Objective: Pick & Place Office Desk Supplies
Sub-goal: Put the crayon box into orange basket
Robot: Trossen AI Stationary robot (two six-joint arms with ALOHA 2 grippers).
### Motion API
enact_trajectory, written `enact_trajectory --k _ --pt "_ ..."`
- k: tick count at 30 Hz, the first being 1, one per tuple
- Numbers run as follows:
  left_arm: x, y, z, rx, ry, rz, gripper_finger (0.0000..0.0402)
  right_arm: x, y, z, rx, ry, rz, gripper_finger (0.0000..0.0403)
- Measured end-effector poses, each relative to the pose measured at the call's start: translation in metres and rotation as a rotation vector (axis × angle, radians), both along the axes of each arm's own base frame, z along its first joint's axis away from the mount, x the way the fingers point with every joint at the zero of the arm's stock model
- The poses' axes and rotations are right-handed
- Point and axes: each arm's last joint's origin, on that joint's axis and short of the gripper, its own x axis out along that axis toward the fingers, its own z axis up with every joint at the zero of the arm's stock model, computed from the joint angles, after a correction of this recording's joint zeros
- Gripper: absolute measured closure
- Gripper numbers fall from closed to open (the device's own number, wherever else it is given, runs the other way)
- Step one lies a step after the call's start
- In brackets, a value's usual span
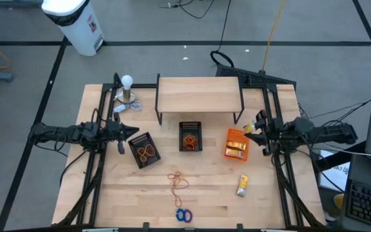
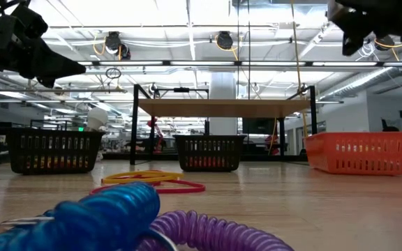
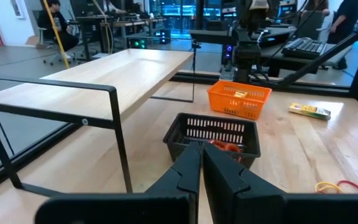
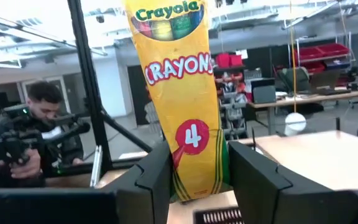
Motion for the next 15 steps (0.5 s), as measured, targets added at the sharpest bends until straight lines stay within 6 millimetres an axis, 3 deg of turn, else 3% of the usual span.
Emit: enact_trajectory --k 15 --pt "0.0 0.001 0.0 -0.001 -0.002 0.052 0.038 0.001 0.0 -0.035 -0.019 0.027 -0.008 0.0273"
